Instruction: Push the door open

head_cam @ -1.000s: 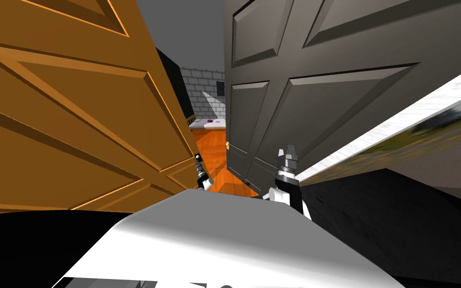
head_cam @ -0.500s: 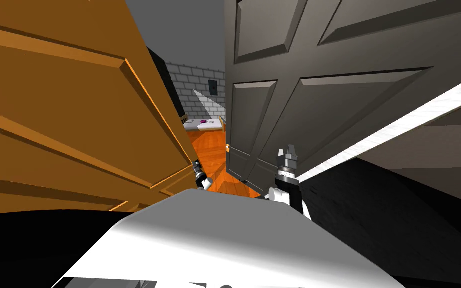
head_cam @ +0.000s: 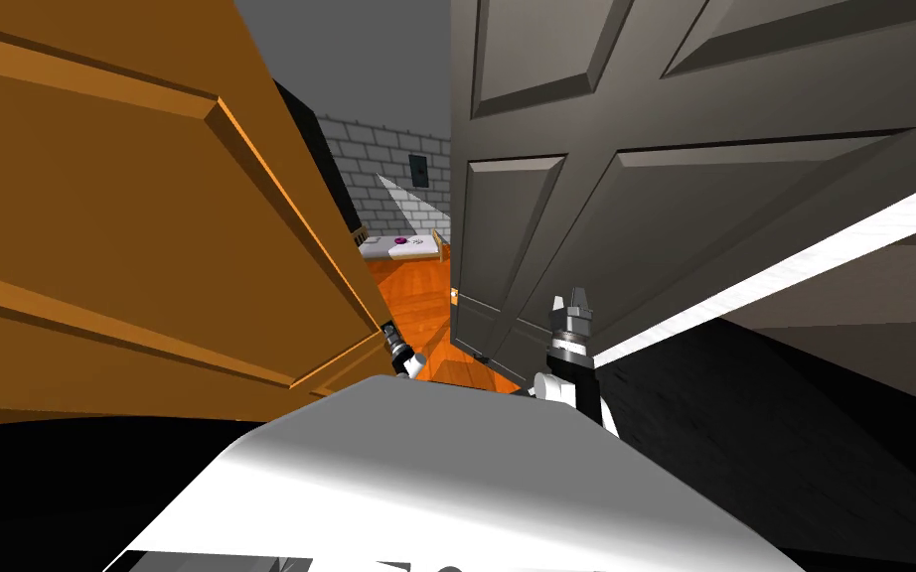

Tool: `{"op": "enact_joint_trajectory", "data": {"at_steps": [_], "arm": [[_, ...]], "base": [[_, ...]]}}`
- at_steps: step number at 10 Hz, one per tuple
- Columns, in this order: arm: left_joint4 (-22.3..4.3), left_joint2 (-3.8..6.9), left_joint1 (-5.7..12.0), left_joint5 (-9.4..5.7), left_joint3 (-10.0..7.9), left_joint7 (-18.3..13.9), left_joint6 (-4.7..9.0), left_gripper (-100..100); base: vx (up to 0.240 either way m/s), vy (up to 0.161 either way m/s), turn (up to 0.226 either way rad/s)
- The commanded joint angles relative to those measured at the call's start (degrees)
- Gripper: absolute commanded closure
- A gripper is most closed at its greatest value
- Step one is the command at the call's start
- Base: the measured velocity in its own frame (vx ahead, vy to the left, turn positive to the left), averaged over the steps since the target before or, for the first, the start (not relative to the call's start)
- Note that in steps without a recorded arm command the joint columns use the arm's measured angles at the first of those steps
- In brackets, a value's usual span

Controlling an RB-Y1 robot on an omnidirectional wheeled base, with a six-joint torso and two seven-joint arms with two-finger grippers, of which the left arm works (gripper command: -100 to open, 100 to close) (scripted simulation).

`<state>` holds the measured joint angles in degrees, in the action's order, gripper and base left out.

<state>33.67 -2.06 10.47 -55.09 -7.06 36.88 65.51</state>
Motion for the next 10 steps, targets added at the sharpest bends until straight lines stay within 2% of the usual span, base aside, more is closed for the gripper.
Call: {"op": "enact_joint_trajectory", "data": {"at_steps": [1,4,5,6,9,10], "arm": [[0.0,-0.05,0.01,0.03,0.04,0.0,0.04,100],[0.0,-0.05,0.01,0.03,0.04,0.0,0.04,100],[-0.3,1.53,0.16,-2.11,-1.22,0.7,1.78,100],[-0.4,2.16,0.33,-3.33,-1.93,1.1,2.87,100],[-0.4,2.16,0.33,-3.33,-1.93,1.1,2.87,100],[-0.5,2.68,0.52,-4.73,-2.75,1.6,4.13,100]], "base": [[-0.006,-0.015,0.004],[-0.002,-0.003,-0.001],[0.053,0.055,-0.202],[0.102,0.134,-0.238],[0.034,0.087,-0.037],[0.035,0.052,-0.127]]}}
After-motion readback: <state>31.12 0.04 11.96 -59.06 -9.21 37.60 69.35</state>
